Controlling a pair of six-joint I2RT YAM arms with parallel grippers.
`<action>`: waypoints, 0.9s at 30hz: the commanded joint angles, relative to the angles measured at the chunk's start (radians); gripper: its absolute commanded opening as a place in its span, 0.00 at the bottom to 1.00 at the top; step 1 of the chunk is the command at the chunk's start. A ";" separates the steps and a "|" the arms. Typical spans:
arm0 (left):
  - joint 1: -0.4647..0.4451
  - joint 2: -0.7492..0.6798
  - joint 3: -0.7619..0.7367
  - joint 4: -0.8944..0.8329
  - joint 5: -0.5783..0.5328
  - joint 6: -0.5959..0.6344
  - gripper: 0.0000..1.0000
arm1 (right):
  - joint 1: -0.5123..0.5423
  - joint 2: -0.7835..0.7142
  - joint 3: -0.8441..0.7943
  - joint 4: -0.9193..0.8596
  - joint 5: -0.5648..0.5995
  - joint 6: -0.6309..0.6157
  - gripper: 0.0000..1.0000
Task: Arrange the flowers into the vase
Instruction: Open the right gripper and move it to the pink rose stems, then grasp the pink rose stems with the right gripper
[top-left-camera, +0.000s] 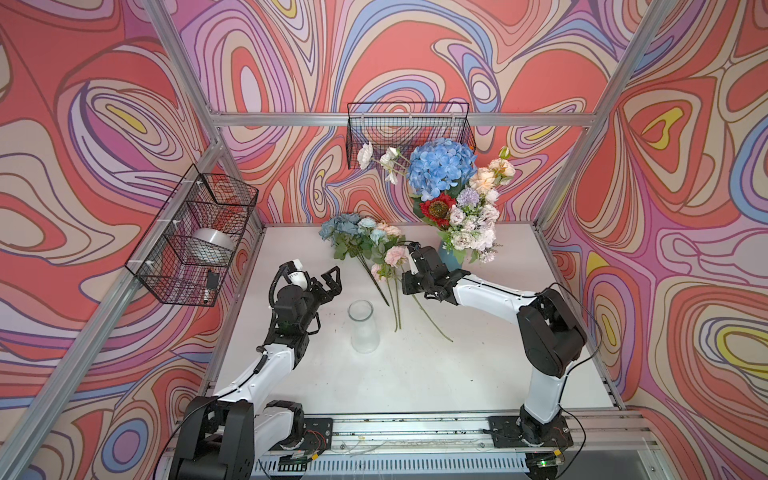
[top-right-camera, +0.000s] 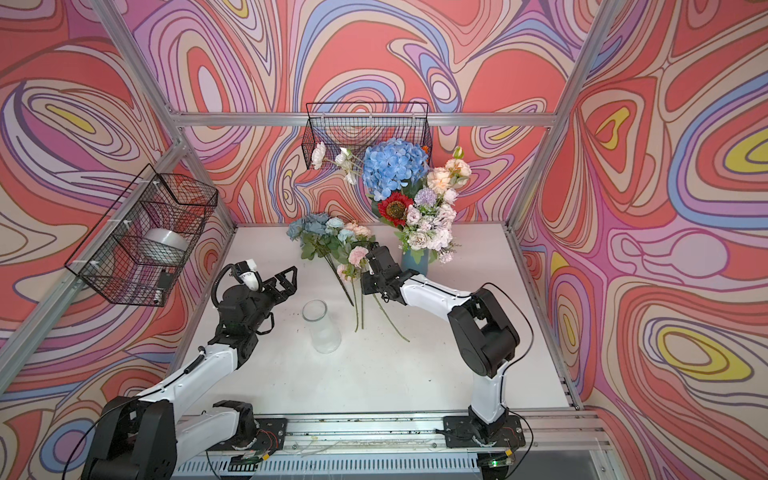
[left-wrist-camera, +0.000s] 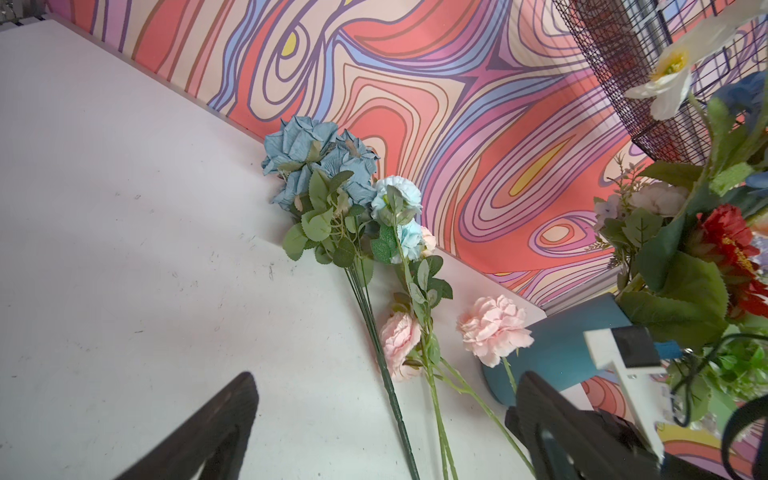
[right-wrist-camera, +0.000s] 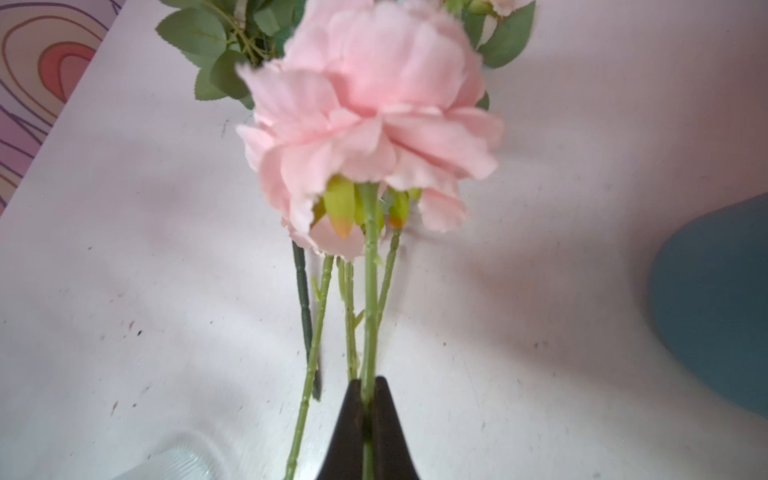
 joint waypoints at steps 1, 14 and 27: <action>-0.002 -0.023 -0.013 0.032 -0.006 -0.031 1.00 | 0.010 -0.060 -0.071 -0.068 0.023 -0.019 0.00; -0.002 -0.027 -0.011 0.031 0.038 -0.048 1.00 | 0.010 -0.036 -0.128 -0.129 0.064 -0.078 0.35; -0.002 -0.038 -0.003 0.016 0.032 -0.044 1.00 | 0.065 -0.004 -0.152 -0.168 0.026 -0.117 0.45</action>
